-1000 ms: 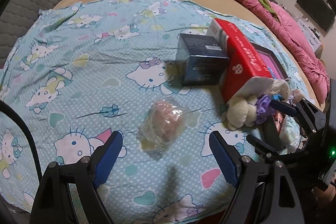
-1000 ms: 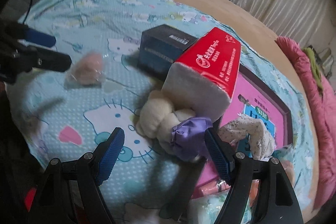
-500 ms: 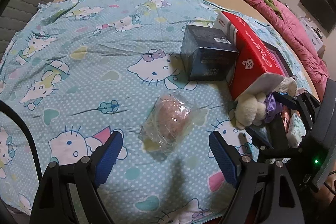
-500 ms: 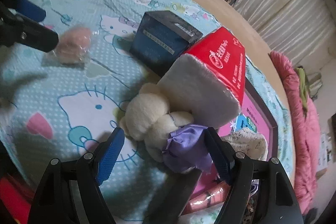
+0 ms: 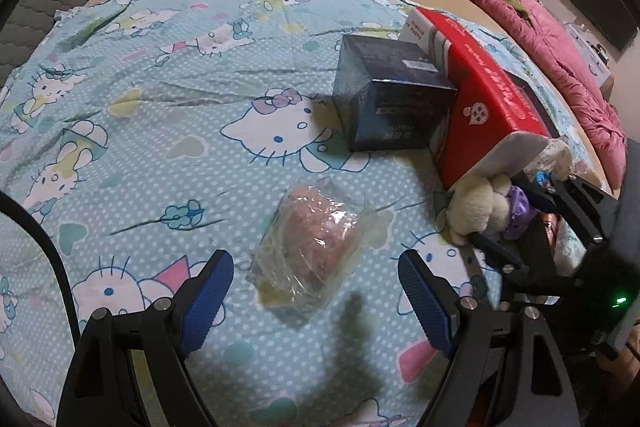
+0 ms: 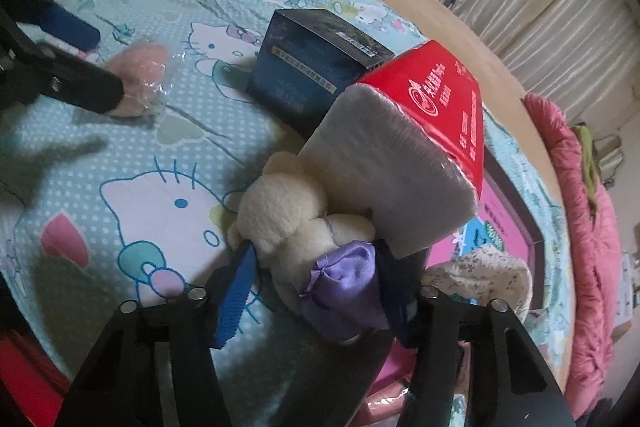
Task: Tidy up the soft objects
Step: 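Grasp the clear plastic bag with the left tool while the right tool grasps the cream plush bear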
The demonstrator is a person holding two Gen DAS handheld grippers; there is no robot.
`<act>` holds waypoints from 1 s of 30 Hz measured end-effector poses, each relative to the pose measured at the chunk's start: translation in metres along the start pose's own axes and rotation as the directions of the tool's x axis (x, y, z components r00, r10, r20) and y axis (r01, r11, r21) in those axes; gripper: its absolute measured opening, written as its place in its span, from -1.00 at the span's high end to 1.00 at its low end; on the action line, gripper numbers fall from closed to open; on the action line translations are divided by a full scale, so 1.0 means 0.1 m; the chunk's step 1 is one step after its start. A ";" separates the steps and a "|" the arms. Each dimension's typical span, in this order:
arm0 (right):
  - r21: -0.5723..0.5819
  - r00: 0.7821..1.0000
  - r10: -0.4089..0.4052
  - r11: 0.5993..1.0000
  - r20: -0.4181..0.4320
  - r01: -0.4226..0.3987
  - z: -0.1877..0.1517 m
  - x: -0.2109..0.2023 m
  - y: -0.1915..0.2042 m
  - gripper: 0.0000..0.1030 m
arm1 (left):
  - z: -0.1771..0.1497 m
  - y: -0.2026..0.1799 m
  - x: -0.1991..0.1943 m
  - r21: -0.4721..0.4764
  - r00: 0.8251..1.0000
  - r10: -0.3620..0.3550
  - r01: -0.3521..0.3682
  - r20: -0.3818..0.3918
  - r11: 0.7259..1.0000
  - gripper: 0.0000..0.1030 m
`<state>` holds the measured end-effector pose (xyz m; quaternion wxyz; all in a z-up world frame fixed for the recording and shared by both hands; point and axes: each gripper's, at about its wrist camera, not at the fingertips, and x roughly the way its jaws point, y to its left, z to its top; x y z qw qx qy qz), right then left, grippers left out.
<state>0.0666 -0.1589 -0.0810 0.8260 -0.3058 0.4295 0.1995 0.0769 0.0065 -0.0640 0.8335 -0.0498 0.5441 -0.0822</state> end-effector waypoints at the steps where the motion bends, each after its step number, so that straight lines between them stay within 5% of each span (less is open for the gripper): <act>1: 0.030 1.000 0.028 0.999 0.004 -0.028 -0.01 -0.02 -0.05 -0.03 | 0.01 0.01 0.02 0.000 1.000 0.001 -0.001 -0.006 1.000 -0.63; 3: 0.097 0.996 0.092 0.991 0.020 -0.093 -0.03 -0.07 -0.15 0.05 | 0.02 0.02 0.09 0.001 1.000 0.010 -0.010 -0.018 1.000 -0.63; 4: 0.122 0.993 0.115 0.985 0.032 -0.118 -0.04 -0.09 -0.19 0.29 | 0.02 0.03 0.11 0.003 1.000 0.013 -0.013 -0.022 1.000 -0.63; 8: 0.210 0.974 0.215 0.951 0.071 -0.225 -0.05 -0.16 -0.33 0.29 | 0.01 0.03 0.20 0.018 0.999 0.032 -0.031 -0.027 0.999 -0.60; 15: 0.251 0.947 0.311 0.913 0.084 -0.322 -0.07 -0.20 -0.28 0.29 | -0.01 -0.04 0.23 0.055 1.000 0.010 -0.009 -0.021 0.998 -0.15; 19: 0.279 0.938 0.330 0.896 0.109 -0.347 -0.07 -0.23 -0.28 0.29 | -0.02 -0.05 0.20 0.030 0.998 -0.054 0.054 -0.016 0.998 0.03; 30: 0.357 0.912 0.337 0.842 0.235 -0.403 -0.12 -0.56 -0.50 0.29 | -0.06 -0.30 -0.05 0.085 0.999 -0.041 0.038 0.028 0.996 0.06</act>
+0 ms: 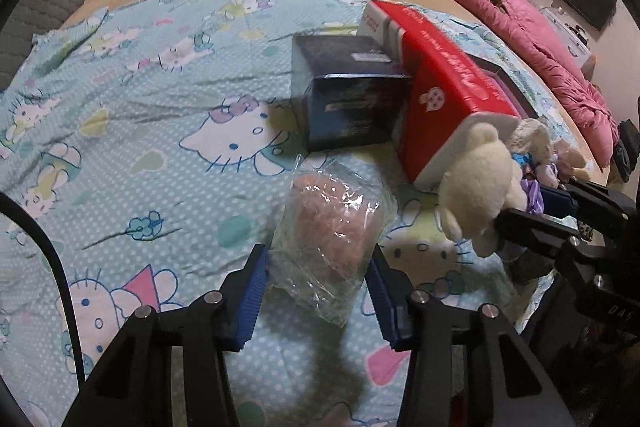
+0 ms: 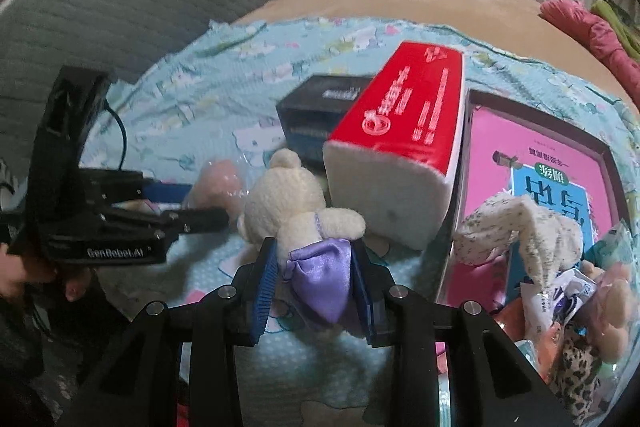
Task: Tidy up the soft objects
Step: 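Grasp the clear plastic bag with the left tool while the right tool grasps the cream plush bear, then lift and carry the plastic bag and plush bear with both tools over the tray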
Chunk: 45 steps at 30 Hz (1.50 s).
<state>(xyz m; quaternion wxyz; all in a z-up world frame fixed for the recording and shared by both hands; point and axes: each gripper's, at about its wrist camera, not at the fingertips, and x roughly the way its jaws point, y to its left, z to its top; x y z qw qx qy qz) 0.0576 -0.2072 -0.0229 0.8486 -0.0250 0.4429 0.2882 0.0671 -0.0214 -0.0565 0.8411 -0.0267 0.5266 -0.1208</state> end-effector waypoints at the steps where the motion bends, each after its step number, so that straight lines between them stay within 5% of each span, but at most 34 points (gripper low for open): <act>1: 0.001 1.000 -0.001 1.000 0.010 0.001 0.01 -0.04 0.01 0.29 | 0.01 -0.02 -0.02 0.004 1.000 0.002 -0.002 0.003 1.000 0.06; 20: 0.107 0.990 0.018 0.994 0.142 -0.034 0.06 -0.59 -0.14 0.29 | 0.18 -0.46 -0.58 0.058 0.996 0.006 -0.011 0.087 0.998 0.06; 34: 0.328 0.936 -0.146 0.944 0.320 0.035 -0.07 -1.54 -0.93 0.30 | 0.41 -1.39 -0.70 0.212 0.992 -0.059 0.035 0.109 0.977 0.06; 45: 0.449 0.902 -0.256 0.890 0.349 0.078 -0.36 -1.90 -1.38 0.30 | 0.48 -2.03 -0.46 0.312 0.994 -0.083 0.058 0.067 0.948 0.07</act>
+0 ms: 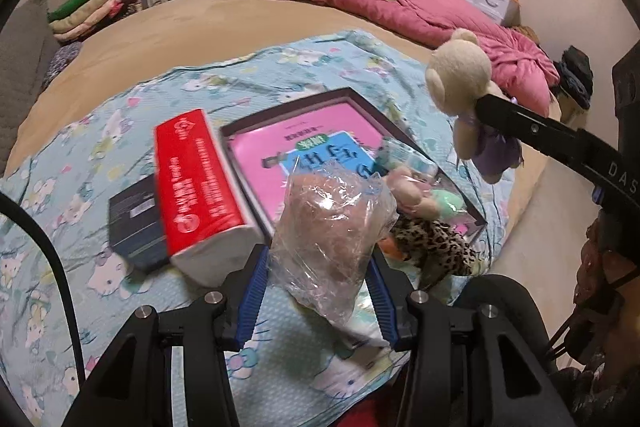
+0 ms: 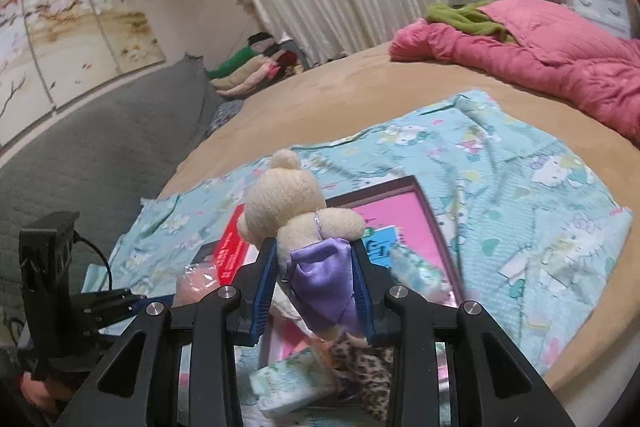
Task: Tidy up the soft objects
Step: 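Lift and carry the plastic bag and plush bear with both tools over the tray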
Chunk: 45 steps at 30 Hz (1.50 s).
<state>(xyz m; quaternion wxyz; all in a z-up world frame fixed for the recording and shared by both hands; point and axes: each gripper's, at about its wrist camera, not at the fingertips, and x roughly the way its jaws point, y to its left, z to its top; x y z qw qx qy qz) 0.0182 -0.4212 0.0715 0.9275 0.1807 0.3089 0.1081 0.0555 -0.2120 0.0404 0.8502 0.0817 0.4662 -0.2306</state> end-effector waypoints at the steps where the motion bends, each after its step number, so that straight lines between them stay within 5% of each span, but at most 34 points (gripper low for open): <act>1: 0.008 1.000 -0.008 1.000 0.000 0.008 -0.01 0.00 -0.04 0.30 | 0.01 -0.03 0.03 0.004 1.000 0.000 0.000 -0.003 1.000 0.07; 25: 0.137 0.994 -0.093 0.986 -0.058 0.100 -0.23 0.21 -0.56 0.29 | -0.02 -0.18 0.67 0.017 0.994 0.005 -0.004 -0.112 1.000 0.06; 45: 0.128 0.979 -0.113 0.983 -0.169 0.135 -0.36 0.69 -0.57 0.26 | -0.04 -0.11 0.78 -0.001 0.992 -0.004 0.003 -0.125 1.000 0.06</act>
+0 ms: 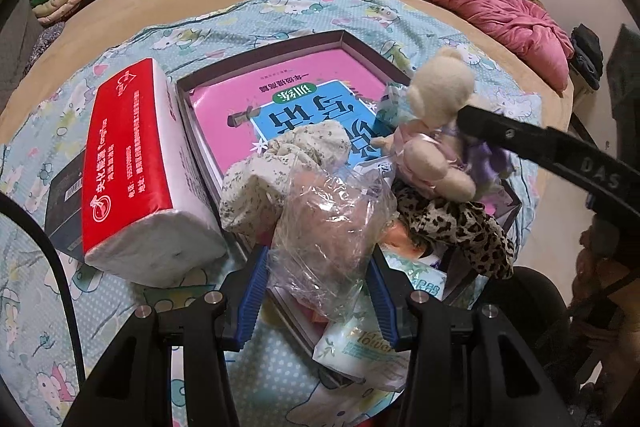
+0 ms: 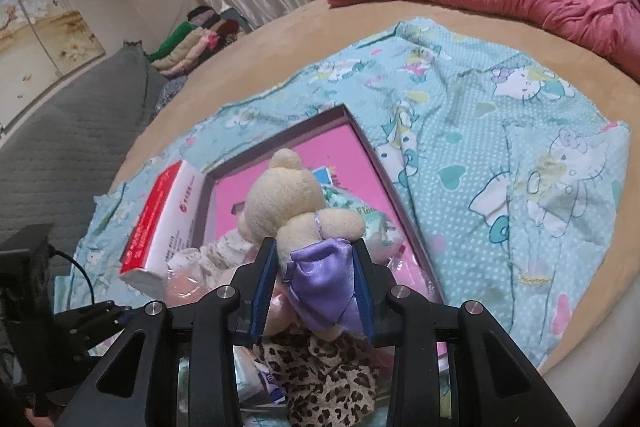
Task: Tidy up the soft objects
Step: 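Lift and carry the plastic bag and plush bear with both tools over the tray, then lower the bag and plush bear into the tray and open both tools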
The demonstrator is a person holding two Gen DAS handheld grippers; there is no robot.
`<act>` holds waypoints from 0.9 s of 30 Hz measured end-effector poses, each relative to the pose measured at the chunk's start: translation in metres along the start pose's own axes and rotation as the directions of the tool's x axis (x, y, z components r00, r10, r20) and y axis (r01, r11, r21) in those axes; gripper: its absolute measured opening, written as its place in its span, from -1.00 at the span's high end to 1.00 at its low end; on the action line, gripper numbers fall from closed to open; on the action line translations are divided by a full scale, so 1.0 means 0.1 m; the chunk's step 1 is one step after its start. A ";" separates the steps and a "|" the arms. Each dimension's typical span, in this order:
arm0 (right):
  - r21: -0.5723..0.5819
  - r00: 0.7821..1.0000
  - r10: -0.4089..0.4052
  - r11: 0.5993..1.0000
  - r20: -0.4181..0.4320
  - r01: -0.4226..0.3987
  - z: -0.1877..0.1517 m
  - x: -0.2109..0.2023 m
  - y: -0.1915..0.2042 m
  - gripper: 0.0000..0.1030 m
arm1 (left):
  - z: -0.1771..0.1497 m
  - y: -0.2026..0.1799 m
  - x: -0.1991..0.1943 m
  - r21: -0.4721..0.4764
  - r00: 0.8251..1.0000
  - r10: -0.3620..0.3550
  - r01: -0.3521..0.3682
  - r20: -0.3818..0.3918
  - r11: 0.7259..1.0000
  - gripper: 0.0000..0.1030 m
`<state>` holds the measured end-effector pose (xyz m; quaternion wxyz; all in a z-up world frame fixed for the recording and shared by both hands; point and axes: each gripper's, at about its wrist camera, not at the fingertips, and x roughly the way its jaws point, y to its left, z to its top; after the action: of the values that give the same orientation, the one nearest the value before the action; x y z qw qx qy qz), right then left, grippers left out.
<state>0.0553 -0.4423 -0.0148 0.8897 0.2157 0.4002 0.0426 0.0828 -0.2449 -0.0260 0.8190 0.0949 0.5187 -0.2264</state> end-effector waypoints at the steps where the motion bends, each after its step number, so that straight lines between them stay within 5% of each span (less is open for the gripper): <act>1: 0.000 1.000 0.001 1.000 -0.003 -0.001 0.00 0.02 0.00 0.25 | 0.00 0.00 0.00 -0.002 1.000 -0.001 0.001 0.001 1.000 0.06; 27: 0.002 0.998 -0.038 0.999 0.055 0.038 -0.01 -0.06 0.00 -0.19 | 0.00 0.01 -0.03 -0.012 0.999 -0.037 0.037 0.022 0.999 0.03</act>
<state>0.0502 -0.4438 -0.0110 0.9008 0.2098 0.3798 0.0197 0.0820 -0.2436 -0.0231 0.8209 0.0776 0.5127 -0.2394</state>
